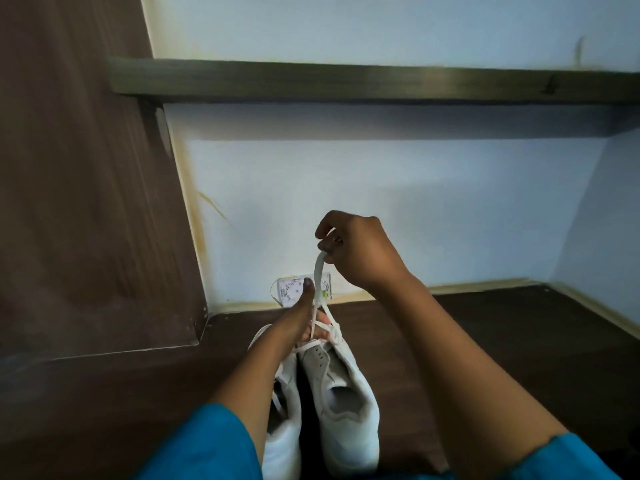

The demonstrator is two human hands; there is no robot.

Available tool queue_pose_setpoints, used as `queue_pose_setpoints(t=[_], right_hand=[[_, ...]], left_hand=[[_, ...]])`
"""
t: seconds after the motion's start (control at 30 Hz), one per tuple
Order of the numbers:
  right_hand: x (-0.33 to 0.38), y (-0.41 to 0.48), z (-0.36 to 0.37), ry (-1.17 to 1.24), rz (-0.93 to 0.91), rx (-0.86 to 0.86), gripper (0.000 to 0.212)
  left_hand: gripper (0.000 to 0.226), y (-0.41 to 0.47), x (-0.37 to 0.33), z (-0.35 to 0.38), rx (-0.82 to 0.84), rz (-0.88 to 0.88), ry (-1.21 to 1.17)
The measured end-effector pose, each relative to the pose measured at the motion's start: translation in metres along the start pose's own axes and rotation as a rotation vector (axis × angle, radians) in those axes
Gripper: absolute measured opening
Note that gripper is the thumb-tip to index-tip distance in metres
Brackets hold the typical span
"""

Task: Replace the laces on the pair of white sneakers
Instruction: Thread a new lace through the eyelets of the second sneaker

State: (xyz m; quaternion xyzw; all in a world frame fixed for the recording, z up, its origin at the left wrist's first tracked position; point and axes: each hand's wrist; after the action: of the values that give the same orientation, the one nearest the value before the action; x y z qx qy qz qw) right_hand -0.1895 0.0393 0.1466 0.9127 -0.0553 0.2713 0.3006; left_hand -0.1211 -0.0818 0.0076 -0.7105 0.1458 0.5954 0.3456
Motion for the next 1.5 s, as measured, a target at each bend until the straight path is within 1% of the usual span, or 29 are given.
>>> queue_pose_setpoints(t=[0.1,0.17,0.23,0.33,0.4,0.43,0.53,0.6,0.73,0.9,1.03,1.1,1.13,1.2,1.23,1.3,1.37,1.4,1.47,1.5], right_hand=[[0.015,0.008,-0.017,0.053,-0.034,-0.052,0.032],[0.026,0.013,-0.03,0.058,-0.065,-0.068,0.033],[0.036,0.019,-0.043,0.05,-0.083,-0.081,0.033],[0.042,0.024,-0.057,0.018,-0.098,-0.11,0.037],[0.042,0.025,-0.065,0.008,-0.107,-0.141,0.04],[0.043,0.025,-0.07,0.016,-0.112,-0.164,0.039],[0.047,0.028,-0.089,0.066,-0.126,-0.271,0.031],[0.051,0.03,-0.102,0.099,-0.126,-0.339,0.034],[0.06,0.031,-0.117,0.167,-0.175,-0.405,0.039],[0.064,0.03,-0.12,0.163,-0.257,-0.485,0.042],[0.072,0.031,-0.141,0.118,-0.282,-0.658,0.04],[0.076,0.032,-0.16,0.148,-0.253,-0.731,0.04],[0.077,0.033,-0.169,0.184,-0.22,-0.705,0.04],[0.081,0.032,-0.174,0.243,-0.196,-0.625,0.037],[0.084,0.031,-0.17,0.24,-0.219,-0.628,0.035],[0.088,0.03,-0.156,0.217,-0.284,-0.646,0.032],[0.088,0.031,-0.14,0.222,-0.322,-0.589,0.03],[0.087,0.032,-0.133,0.221,-0.326,-0.551,0.029],[0.089,0.035,-0.125,0.218,-0.328,-0.501,0.026],[0.091,0.036,-0.123,0.222,-0.332,-0.493,0.024]], left_hand=[[0.081,-0.006,-0.008,0.002,0.073,0.048,-0.013],[0.079,-0.006,-0.008,0.003,0.091,0.038,0.004],[0.081,-0.003,-0.005,0.002,0.094,0.024,0.037],[0.082,-0.007,-0.006,0.001,0.052,0.023,0.061],[0.092,-0.007,-0.005,0.0,0.047,0.021,0.06],[0.096,-0.006,-0.005,0.0,0.049,0.017,0.061],[0.097,-0.006,-0.005,0.002,0.051,0.006,0.101],[0.098,-0.003,-0.003,0.003,0.03,0.007,0.143],[0.087,0.001,0.0,0.003,0.033,0.016,0.115],[0.087,0.006,0.007,0.001,0.031,0.006,0.167],[0.085,0.01,0.007,0.006,0.003,-0.015,0.28],[0.082,0.015,0.006,0.008,-0.025,-0.014,0.311],[0.081,0.017,0.007,0.009,-0.036,-0.01,0.299],[0.076,0.017,0.01,0.009,-0.006,0.009,0.228],[0.068,0.016,0.012,0.007,0.02,0.026,0.201],[0.039,0.012,0.016,0.004,0.045,0.102,0.219],[0.018,0.005,0.015,0.004,0.045,0.166,0.239],[0.012,-0.002,0.013,0.006,0.117,0.219,0.218],[0.02,-0.009,0.007,0.008,0.26,0.238,0.216],[0.022,-0.01,0.004,0.01,0.256,0.218,0.284]])
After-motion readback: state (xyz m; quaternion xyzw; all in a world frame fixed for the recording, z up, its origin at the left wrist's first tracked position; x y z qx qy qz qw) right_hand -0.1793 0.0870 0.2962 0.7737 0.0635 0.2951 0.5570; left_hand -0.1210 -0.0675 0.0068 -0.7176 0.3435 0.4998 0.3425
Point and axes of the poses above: each hand's wrist, its own y-axis towards the middle knuckle, its own z-axis out of the palm, x = y × z, and after that the axes turned 1 degree about x, right-handed
